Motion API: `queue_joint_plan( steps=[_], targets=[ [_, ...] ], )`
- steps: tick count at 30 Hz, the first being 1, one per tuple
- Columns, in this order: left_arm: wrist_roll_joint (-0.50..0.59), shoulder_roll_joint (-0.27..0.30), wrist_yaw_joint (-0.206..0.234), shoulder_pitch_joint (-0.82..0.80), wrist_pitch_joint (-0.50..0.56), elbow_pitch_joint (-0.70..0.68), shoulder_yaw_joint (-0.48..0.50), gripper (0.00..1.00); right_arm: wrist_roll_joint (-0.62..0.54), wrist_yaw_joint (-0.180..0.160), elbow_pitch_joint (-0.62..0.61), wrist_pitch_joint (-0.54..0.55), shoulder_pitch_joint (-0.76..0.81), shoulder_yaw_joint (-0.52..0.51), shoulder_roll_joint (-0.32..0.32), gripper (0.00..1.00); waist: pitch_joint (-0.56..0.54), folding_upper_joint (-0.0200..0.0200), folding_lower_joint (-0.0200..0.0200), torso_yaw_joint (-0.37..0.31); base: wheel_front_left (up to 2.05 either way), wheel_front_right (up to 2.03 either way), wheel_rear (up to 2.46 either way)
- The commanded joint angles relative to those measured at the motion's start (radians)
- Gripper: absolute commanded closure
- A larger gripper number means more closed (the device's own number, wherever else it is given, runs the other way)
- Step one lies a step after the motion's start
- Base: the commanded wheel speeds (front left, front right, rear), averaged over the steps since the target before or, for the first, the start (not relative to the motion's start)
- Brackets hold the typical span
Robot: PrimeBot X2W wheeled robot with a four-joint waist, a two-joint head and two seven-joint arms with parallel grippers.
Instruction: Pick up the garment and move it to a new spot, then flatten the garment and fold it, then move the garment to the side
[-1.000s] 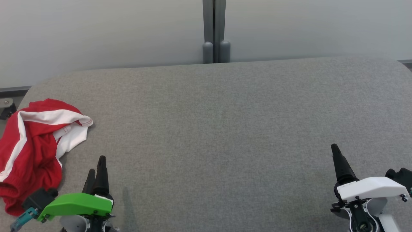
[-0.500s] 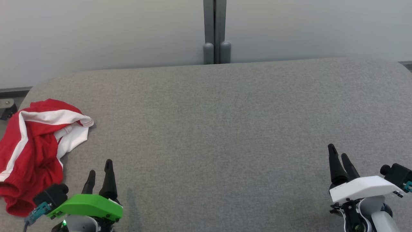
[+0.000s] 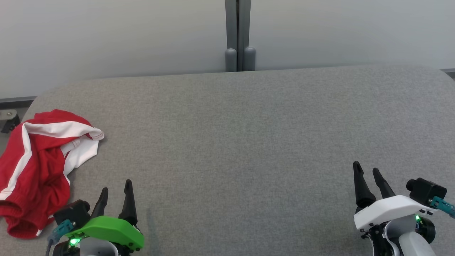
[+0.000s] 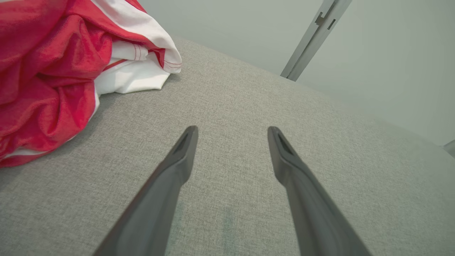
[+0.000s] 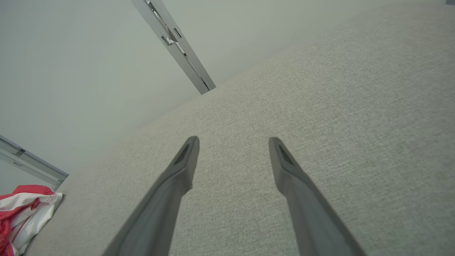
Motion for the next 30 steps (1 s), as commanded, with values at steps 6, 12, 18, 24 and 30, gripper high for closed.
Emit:
queue_joint_plan(
  steps=[6,12,18,24,30],
  targets=[
    [0.078,0.02,0.016,-0.025,-0.025,0.005,-0.018,0.0,-0.095,0.0,0.011,-0.025,-0.021,0.001,-0.008,0.0,0.004,0.0,0.0,0.0,0.0,0.0,0.0],
    [0.135,0.024,0.019,-0.02,-0.04,0.008,-0.029,0.0,-0.161,0.0,0.025,-0.04,-0.023,-0.001,-0.005,0.0,0.005,0.0,0.0,0.002,0.0,0.0,0.0],
    [0.191,0.025,0.021,-0.013,-0.055,0.01,-0.038,0.0,-0.223,0.0,0.038,-0.056,-0.019,-0.002,-0.002,0.0,0.005,0.0,0.0,0.001,0.0,0.0,0.0],
    [0.237,0.018,0.017,-0.003,-0.07,0.017,-0.035,0.0,-0.281,0.0,0.046,-0.069,-0.019,-0.003,-0.001,0.0,0.006,0.0,0.0,-0.001,0.0,0.0,0.0],
    [0.287,0.01,0.011,0.008,-0.082,0.006,-0.025,0.0,-0.336,0.0,0.058,-0.083,-0.018,-0.008,-0.001,0.0,0.009,0.0,0.0,0.0,0.0,0.0,0.0]
  ],
)
